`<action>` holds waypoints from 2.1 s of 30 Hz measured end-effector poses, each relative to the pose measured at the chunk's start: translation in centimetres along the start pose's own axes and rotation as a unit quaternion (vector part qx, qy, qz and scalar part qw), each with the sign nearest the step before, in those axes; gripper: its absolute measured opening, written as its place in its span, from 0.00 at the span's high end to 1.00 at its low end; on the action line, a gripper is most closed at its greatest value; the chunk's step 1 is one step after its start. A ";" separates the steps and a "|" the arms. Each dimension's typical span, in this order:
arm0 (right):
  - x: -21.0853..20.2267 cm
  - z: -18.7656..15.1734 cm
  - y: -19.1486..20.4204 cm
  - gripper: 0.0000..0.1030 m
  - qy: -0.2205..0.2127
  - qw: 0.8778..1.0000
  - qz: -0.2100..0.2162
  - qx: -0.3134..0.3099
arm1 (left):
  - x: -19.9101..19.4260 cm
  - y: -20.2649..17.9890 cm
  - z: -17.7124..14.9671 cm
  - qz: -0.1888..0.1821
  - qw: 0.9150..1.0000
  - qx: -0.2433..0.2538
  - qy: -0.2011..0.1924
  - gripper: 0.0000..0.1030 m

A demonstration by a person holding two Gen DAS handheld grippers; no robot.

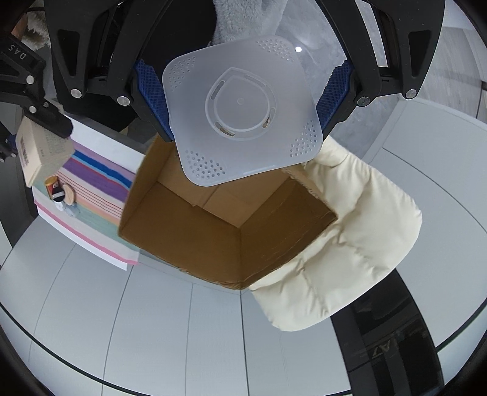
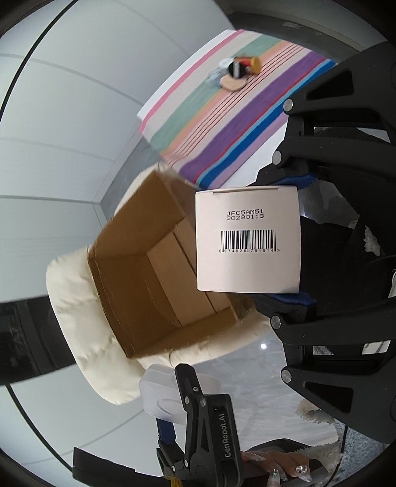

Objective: Organize objects
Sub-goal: 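Carry the clear container and white box with both tools over the cardboard box, then open both tools to drop the container and white box into the cardboard box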

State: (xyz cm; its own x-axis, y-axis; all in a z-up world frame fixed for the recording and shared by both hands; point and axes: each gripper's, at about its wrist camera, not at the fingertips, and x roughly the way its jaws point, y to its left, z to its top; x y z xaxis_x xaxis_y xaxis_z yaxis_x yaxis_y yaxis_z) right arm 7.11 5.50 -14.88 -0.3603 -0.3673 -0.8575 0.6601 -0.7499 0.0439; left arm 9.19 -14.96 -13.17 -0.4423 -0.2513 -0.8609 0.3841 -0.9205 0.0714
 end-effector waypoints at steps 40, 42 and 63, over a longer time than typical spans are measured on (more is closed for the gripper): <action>15.1 9.7 0.1 0.00 0.019 0.999 0.000 -0.048 | 11.9 1.0 7.7 -0.010 0.998 -0.024 0.050 0.06; 15.0 9.6 -0.2 0.00 0.021 0.999 0.009 -0.040 | 11.9 1.0 7.7 -0.008 0.998 -0.026 0.050 0.06; 12.3 8.2 -0.2 0.00 0.017 1.000 -0.005 -0.002 | 9.4 1.5 7.2 -0.022 0.999 -0.012 0.026 0.06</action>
State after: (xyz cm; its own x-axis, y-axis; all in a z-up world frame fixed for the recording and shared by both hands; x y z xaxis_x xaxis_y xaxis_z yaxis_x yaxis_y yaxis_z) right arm -2.83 -3.34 -21.24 -0.3441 -0.3414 -0.8747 0.6593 -0.7511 0.0338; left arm -0.21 -20.80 -17.51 -0.4166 -0.1943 -0.8881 0.3851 -0.9226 0.0213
